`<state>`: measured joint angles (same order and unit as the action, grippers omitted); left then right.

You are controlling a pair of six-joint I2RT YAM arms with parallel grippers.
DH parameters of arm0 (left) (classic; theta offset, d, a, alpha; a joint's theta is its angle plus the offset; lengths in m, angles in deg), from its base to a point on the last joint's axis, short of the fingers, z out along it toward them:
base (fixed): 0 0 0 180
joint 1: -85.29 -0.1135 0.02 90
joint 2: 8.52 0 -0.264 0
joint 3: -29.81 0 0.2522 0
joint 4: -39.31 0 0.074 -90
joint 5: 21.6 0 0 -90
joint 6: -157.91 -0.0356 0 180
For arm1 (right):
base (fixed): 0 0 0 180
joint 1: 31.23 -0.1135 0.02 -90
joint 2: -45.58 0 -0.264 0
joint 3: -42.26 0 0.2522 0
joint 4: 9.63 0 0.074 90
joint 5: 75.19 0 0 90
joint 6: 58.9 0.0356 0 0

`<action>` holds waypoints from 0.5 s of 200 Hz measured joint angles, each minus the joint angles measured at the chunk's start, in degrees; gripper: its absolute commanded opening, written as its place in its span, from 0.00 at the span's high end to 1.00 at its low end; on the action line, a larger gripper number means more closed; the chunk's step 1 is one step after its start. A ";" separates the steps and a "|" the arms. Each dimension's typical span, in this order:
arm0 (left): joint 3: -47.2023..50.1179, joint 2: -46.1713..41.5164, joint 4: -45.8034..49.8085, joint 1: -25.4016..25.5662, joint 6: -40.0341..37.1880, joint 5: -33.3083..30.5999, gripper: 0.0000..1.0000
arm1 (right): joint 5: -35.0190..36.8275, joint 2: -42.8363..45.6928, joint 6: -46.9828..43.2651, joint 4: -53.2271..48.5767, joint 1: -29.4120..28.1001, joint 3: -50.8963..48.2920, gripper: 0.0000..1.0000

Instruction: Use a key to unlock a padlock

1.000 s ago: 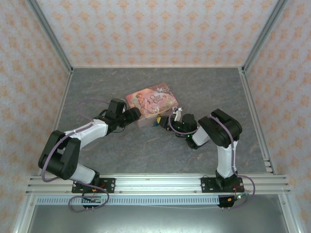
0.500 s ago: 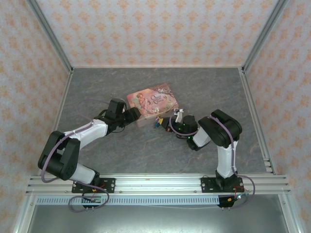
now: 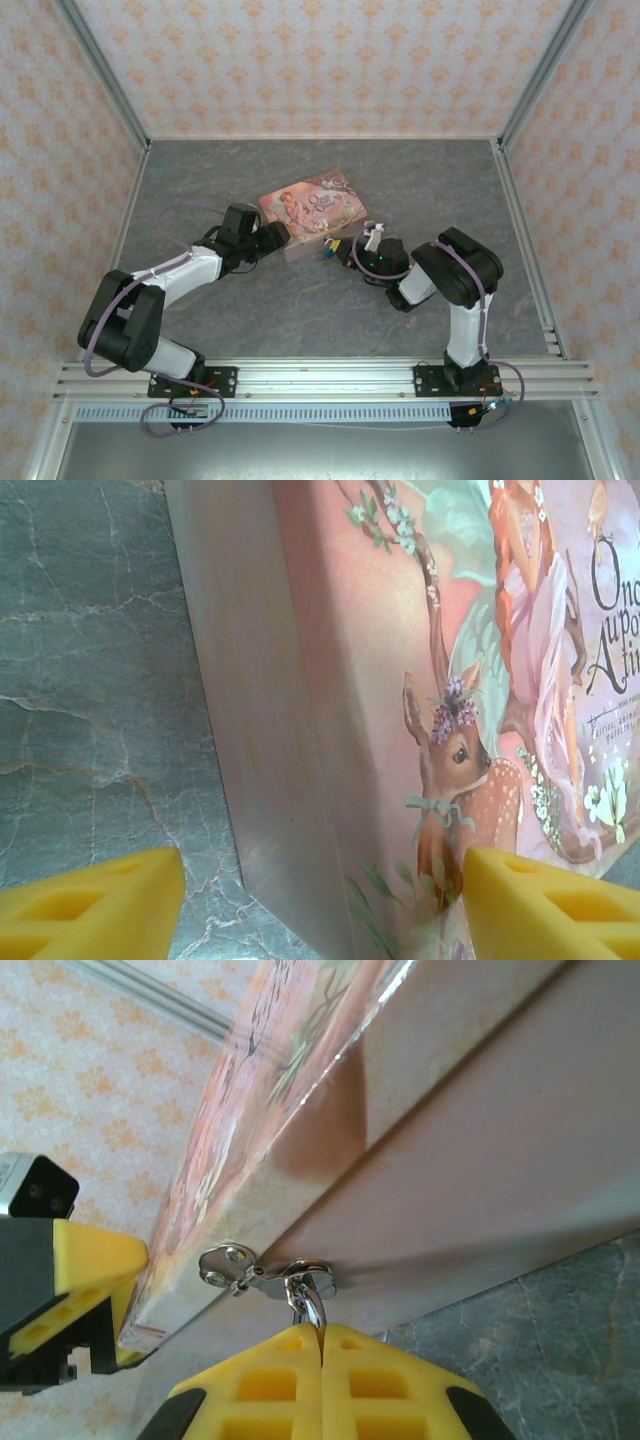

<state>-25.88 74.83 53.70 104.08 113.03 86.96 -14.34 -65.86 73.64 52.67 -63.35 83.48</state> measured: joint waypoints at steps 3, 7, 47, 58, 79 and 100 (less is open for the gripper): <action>0.02 0.00 0.00 0.00 0.00 0.02 0.27 | 0.26 0.11 0.17 -0.02 0.00 0.00 1.00; 0.02 0.00 -0.02 0.00 0.00 0.04 0.27 | 0.55 0.24 0.35 -0.11 0.00 0.00 1.00; 0.04 0.00 -0.04 0.35 0.00 0.11 0.27 | 3.93 1.20 2.45 -0.15 0.02 -0.04 1.00; 0.07 0.00 -0.04 0.35 0.02 0.26 0.27 | 4.55 1.22 2.80 -0.15 0.00 -0.04 1.00; 0.11 0.00 -0.09 0.35 0.02 0.31 0.27 | 5.18 1.22 3.34 -0.15 0.00 -0.04 1.00; 0.11 0.00 -0.09 0.35 0.02 0.33 0.27 | 5.20 0.87 3.82 0.04 0.00 -0.02 1.00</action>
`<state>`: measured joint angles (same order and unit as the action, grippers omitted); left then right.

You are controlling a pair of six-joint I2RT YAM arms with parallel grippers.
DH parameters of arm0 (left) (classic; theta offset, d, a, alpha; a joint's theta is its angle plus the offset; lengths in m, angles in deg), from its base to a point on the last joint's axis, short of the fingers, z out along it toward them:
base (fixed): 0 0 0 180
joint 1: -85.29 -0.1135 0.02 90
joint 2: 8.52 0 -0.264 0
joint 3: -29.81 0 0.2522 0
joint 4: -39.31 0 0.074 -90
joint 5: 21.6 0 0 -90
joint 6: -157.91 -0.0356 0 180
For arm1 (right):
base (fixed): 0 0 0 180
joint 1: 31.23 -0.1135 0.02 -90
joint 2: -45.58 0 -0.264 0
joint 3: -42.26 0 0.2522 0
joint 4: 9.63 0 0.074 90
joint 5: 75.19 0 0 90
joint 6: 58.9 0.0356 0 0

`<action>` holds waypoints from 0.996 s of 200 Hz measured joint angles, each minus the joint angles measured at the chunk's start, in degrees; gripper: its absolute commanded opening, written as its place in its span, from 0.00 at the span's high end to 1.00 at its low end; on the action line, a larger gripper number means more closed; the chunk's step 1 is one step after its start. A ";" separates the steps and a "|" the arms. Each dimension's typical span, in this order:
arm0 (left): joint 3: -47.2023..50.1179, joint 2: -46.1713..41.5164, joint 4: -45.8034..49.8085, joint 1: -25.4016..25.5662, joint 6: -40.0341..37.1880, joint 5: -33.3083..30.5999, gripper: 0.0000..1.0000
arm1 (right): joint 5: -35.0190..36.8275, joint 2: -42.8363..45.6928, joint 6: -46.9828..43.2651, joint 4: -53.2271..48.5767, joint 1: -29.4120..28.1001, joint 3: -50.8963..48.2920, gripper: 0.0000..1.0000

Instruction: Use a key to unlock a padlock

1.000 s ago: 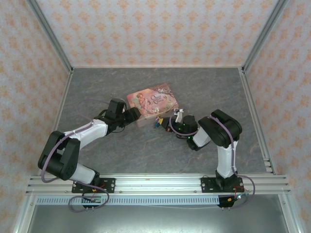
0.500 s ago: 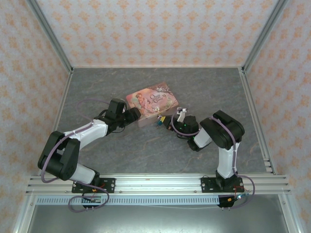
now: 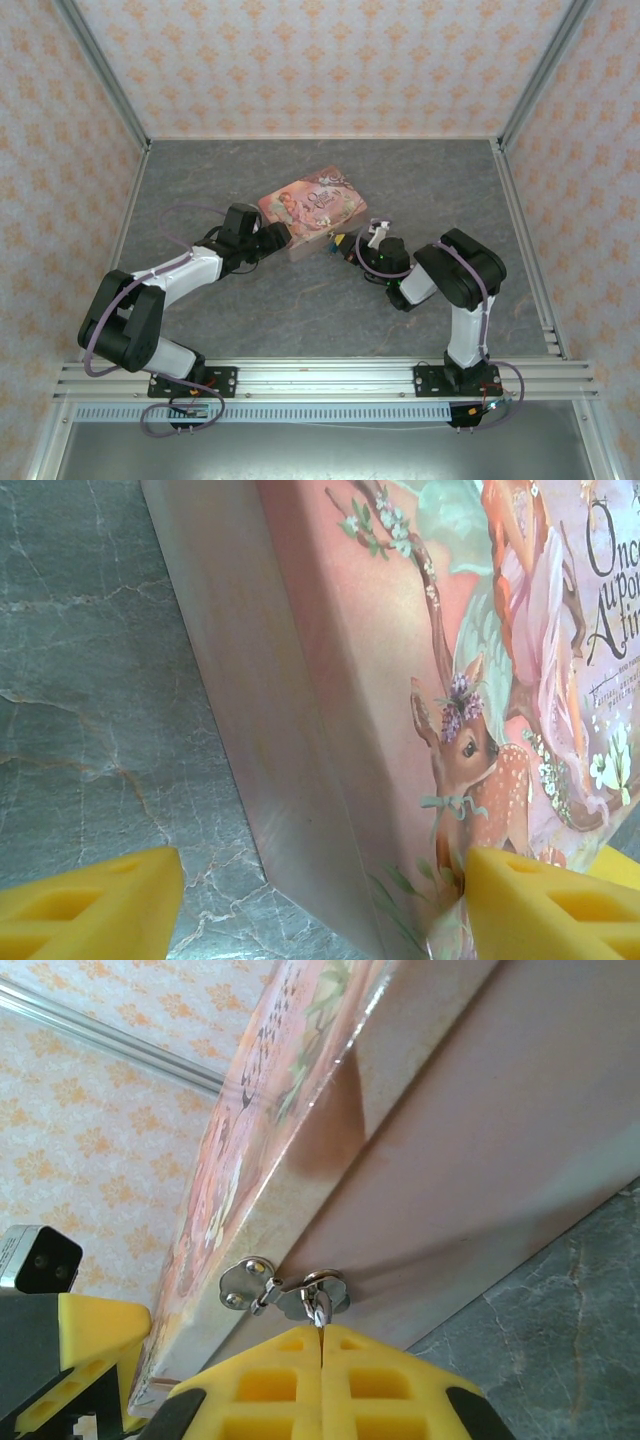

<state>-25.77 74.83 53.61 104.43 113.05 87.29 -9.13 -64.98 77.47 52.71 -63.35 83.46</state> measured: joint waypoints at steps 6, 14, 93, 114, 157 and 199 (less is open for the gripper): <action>0.00 0.00 0.00 0.00 0.02 0.00 0.27 | 0.00 -0.31 0.15 0.17 0.00 0.00 1.00; 0.00 0.00 0.00 0.00 0.00 0.00 0.27 | 0.15 -0.76 0.15 0.50 0.00 0.00 1.00; 0.00 0.00 0.00 0.00 0.04 0.15 0.27 | 1.33 -2.56 0.20 1.33 -0.33 0.52 1.00; 0.00 0.00 0.00 0.00 0.04 0.15 0.27 | 1.55 -2.78 0.20 1.42 -0.63 0.57 1.00; 0.00 0.00 0.02 0.00 0.04 0.13 0.27 | 1.46 -3.63 0.11 1.55 -2.14 1.33 1.00; 0.00 0.00 0.02 0.00 0.02 0.13 0.27 | -0.74 -3.63 -0.50 1.57 -2.84 2.10 0.94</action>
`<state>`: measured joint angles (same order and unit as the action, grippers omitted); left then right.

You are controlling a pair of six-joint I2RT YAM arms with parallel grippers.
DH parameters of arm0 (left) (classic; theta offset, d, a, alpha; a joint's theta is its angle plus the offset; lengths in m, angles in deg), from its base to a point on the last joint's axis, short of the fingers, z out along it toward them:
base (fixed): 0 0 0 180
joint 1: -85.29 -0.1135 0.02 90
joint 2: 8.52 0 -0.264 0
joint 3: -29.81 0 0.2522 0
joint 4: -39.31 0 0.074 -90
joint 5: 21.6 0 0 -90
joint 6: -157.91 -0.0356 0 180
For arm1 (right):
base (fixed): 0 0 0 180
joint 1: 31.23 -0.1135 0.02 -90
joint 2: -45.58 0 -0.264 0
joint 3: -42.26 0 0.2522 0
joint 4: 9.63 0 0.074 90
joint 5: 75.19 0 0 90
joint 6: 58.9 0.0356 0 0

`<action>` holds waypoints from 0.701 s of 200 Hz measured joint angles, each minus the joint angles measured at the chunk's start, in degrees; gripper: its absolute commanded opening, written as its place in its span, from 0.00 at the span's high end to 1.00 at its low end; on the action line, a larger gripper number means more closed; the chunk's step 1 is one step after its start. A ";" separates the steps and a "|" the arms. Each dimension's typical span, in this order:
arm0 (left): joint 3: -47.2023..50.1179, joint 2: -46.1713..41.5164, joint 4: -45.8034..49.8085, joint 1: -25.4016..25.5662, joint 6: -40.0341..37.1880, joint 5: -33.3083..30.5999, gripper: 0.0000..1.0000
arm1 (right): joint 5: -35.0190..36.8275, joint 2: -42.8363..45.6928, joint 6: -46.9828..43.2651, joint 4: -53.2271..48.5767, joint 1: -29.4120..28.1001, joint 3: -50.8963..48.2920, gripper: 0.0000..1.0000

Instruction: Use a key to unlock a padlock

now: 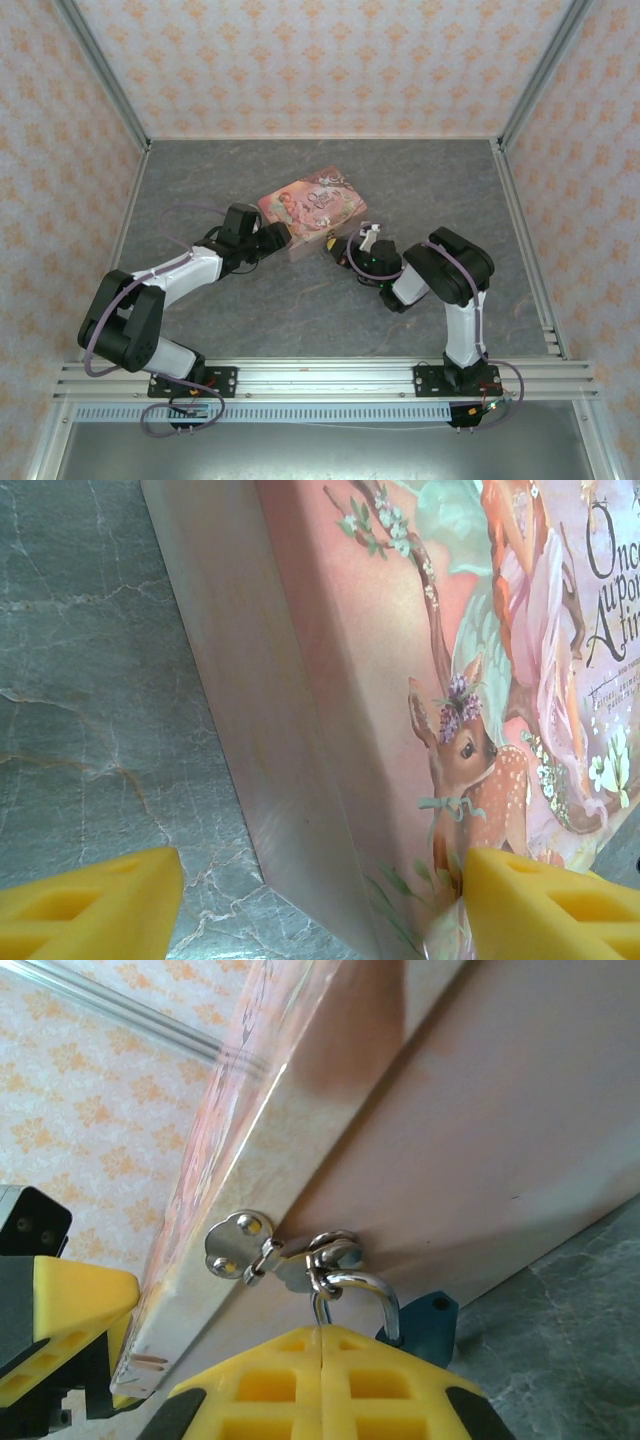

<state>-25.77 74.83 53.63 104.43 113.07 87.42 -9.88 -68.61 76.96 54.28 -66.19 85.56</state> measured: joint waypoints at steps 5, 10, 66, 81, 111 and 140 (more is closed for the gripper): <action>0.00 0.00 0.00 0.00 0.00 0.00 0.27 | -0.24 0.00 0.00 0.00 0.00 0.13 0.94; 0.00 0.00 -0.02 0.00 0.00 0.00 0.27 | -0.48 0.00 -0.02 0.00 0.00 0.28 0.92; 0.11 0.00 -0.02 0.00 0.00 0.00 0.27 | 0.07 0.63 -2.08 0.17 0.35 -1.95 0.58; 0.11 0.00 -0.02 0.00 0.00 0.00 0.27 | 0.04 1.55 -2.89 0.11 1.36 -3.13 0.51; 0.11 0.00 -0.02 0.00 0.00 0.00 0.26 | -1.95 1.75 -3.50 0.24 3.26 -2.91 0.43; 0.11 0.00 -0.02 0.00 0.00 0.00 0.26 | -4.07 0.66 -3.50 0.37 3.52 -0.66 0.42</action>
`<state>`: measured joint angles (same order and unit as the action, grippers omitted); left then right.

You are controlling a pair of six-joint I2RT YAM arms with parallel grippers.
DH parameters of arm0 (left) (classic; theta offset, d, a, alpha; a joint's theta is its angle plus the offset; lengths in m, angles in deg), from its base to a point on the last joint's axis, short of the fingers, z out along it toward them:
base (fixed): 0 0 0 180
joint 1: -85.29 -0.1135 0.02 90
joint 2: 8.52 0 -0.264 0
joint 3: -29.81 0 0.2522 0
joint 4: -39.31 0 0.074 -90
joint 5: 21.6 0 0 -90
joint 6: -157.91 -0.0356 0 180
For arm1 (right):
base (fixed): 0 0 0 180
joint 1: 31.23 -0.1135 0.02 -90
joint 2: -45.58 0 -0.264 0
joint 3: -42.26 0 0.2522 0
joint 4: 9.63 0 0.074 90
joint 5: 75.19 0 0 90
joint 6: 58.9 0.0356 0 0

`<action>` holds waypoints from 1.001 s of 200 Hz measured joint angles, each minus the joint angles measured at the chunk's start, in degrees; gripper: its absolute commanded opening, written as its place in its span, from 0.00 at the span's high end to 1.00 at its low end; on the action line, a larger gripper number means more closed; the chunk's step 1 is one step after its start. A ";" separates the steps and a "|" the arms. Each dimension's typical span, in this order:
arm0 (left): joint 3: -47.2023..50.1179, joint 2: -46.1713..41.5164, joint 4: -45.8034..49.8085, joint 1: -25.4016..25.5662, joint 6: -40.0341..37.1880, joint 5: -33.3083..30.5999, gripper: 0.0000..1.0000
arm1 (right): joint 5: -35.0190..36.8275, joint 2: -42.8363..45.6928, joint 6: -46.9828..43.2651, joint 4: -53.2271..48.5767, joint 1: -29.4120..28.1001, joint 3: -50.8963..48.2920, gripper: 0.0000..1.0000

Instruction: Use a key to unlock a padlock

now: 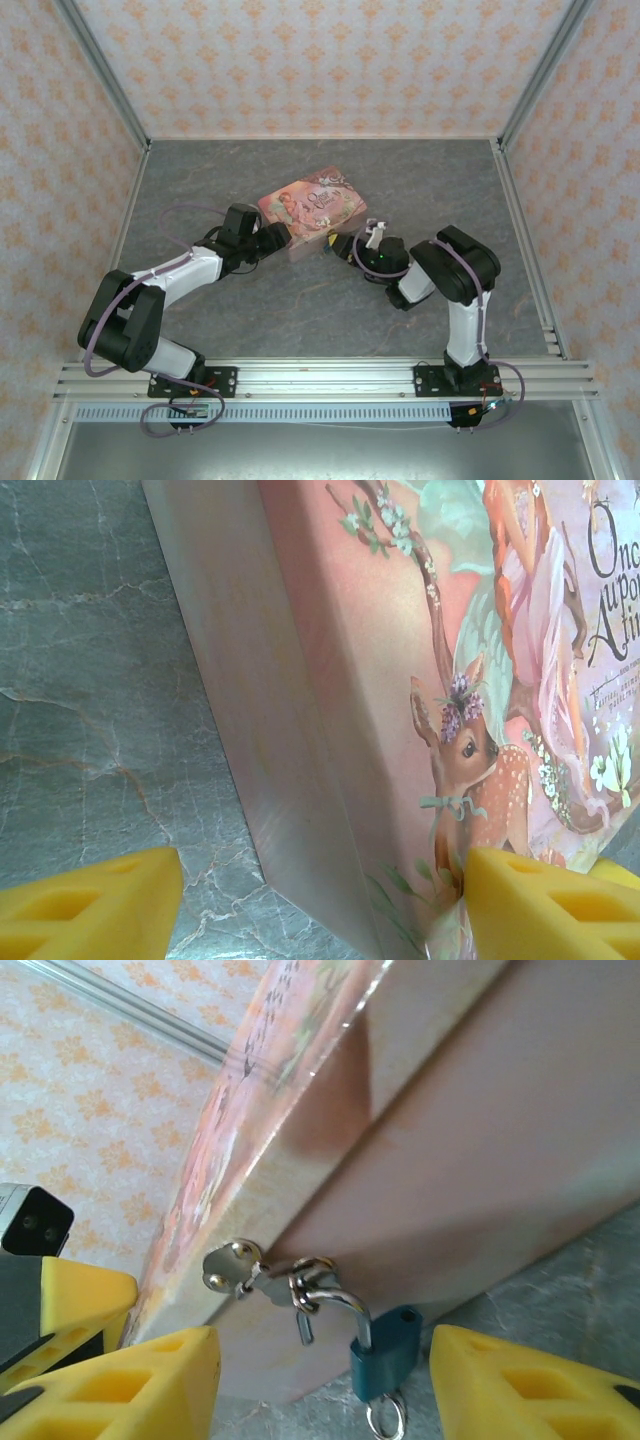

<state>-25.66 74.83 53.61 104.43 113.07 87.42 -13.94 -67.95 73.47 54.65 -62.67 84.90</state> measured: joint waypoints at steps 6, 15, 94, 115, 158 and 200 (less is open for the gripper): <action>0.00 0.00 0.00 0.00 0.00 0.00 0.27 | -0.44 -0.35 0.00 0.00 0.00 0.61 0.42; 0.00 0.00 0.00 0.00 0.00 0.00 0.27 | -1.09 -0.83 0.00 -0.07 0.00 1.49 0.42; 0.02 -0.09 0.04 0.00 0.00 -0.20 0.26 | -5.14 -3.54 0.00 0.52 0.42 5.07 0.50; 0.02 -0.09 0.04 0.00 0.00 -0.20 0.26 | -6.32 -3.54 -0.07 0.50 0.52 5.22 0.55; 0.04 -0.09 0.04 -0.02 0.00 -0.24 0.26 | -6.99 -3.85 -0.37 0.22 0.66 5.18 0.67; 0.04 -0.09 0.04 -0.04 0.00 -0.26 0.26 | -7.04 -4.13 -0.48 -0.55 0.74 4.96 0.76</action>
<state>-25.62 74.74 53.65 104.38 113.07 87.16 -20.98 -72.08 72.98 54.11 -61.92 89.86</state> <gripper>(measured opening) 0.737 0.267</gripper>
